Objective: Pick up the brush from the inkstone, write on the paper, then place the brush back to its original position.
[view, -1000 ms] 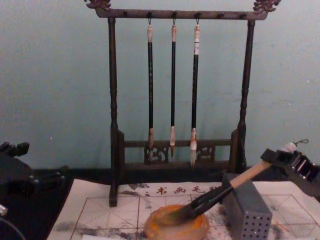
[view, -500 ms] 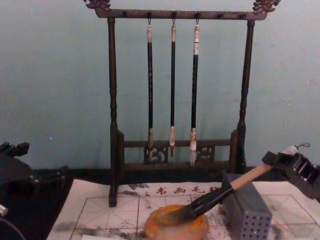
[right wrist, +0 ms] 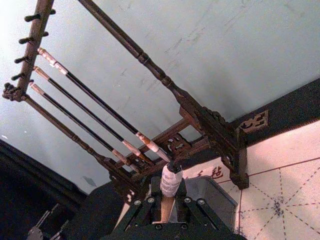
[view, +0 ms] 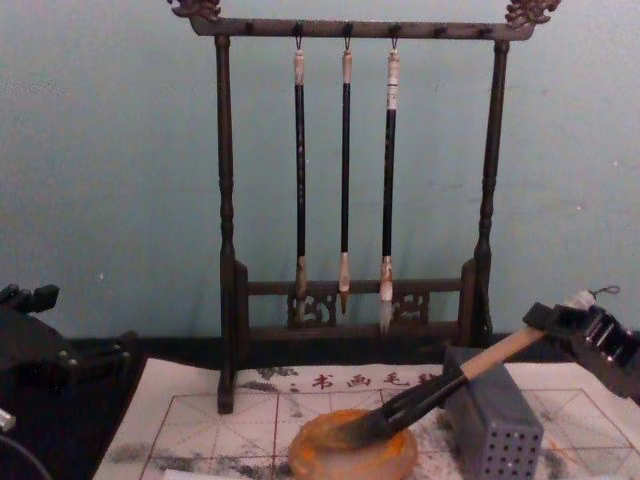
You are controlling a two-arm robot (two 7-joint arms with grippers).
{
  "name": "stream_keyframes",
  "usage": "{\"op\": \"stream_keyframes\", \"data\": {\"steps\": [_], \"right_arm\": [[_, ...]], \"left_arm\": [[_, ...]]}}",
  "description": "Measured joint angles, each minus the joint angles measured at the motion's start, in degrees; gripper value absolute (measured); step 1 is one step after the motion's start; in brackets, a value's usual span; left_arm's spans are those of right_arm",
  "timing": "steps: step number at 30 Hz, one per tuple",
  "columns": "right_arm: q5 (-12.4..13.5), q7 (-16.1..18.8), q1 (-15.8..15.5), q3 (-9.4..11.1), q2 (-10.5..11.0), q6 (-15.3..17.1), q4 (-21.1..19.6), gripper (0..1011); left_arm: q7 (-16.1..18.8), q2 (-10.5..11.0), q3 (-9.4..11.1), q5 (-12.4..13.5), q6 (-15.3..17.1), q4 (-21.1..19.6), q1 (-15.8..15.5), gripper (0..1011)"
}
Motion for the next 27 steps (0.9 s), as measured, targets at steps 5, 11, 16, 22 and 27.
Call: {"op": "stream_keyframes", "data": {"steps": [5, 11, 16, 22, 27], "right_arm": [[0.0, 0.0, 0.0, 0.0, 0.0, 0.0, 0.0, 175], [-0.1, 0.0, 0.0, 0.0, 0.0, 0.0, 0.0, 185], [-0.2, 0.0, 0.0, 0.0, 0.0, 0.0, 0.0, 295], [-0.2, 0.0, 0.0, 0.0, 0.0, 0.0, 0.0, 497], [-0.2, 0.0, 0.0, 0.0, 0.0, 0.0, 0.0, 638]], "left_arm": [[0.0, 0.0, 0.0, 0.0, 0.0, 0.0, 0.0, 1001], [0.0, 0.0, 0.0, 0.0, 0.0, 0.0, 0.0, 1001], [0.0, 0.0, 0.0, 0.0, 0.0, 0.0, 0.0, 1001], [0.0, 0.0, 0.0, 0.0, 0.0, 0.0, 0.0, 1001], [0.0, 0.0, 0.0, 0.0, 0.0, 0.0, 0.0, 1001]]}}
